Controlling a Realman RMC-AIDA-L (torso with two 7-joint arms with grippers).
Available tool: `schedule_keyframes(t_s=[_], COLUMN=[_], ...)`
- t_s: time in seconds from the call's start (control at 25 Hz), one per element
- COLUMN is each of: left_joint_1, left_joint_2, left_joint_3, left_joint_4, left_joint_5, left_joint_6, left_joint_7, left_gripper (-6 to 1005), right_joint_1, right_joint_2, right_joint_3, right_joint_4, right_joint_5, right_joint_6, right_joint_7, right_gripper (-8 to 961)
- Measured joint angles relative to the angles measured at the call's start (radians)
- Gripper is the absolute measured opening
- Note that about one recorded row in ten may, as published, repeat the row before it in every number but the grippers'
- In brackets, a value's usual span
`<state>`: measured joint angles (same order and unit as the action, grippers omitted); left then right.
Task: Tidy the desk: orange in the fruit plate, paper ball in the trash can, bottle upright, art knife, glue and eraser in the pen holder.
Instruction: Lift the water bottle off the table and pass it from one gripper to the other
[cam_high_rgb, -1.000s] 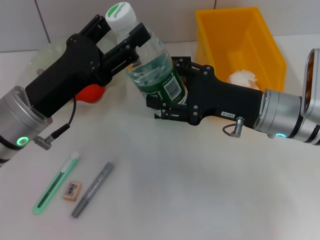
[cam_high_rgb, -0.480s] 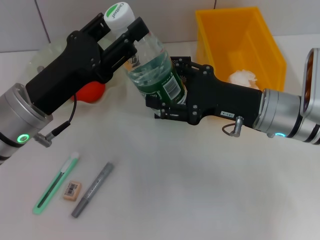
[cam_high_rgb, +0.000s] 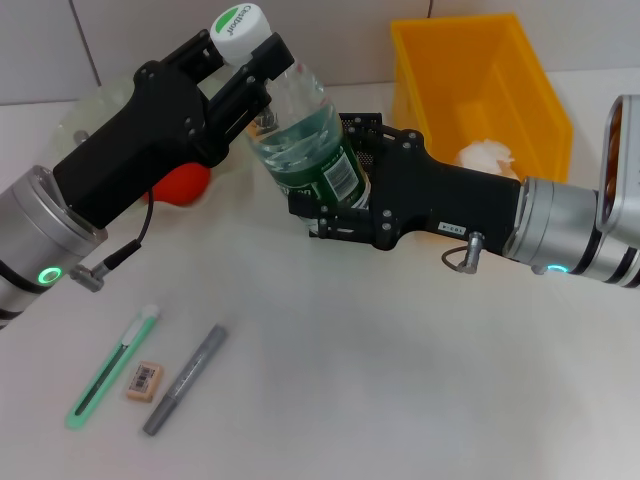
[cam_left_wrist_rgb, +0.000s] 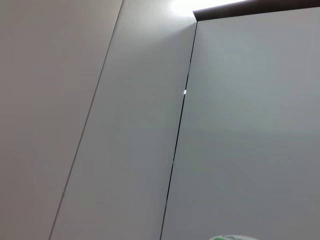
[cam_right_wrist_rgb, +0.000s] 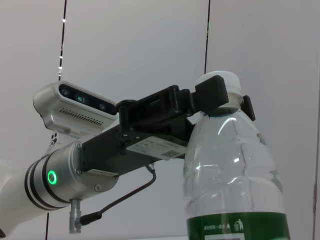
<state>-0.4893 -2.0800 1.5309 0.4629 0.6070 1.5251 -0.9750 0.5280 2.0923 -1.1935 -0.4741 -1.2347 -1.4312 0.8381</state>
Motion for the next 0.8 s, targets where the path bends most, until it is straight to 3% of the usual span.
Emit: schedule_keyframes(t_s=[0.8], left_joint_1=[0.001], left_joint_2=[0.0], left_joint_3=[0.002], left_joint_4=[0.003], left_joint_5=[-0.013], left_joint_6=[0.015], left_joint_7=[0.001], left_gripper=[430], right_joint_1=[0.014], right_joint_2=[0.0], right_joint_3=[-0.003], right_joint_4=[0.002], right_joint_5=[-0.001], right_joint_6=[0.001], right_joint_7=[0.051], right_gripper=[764])
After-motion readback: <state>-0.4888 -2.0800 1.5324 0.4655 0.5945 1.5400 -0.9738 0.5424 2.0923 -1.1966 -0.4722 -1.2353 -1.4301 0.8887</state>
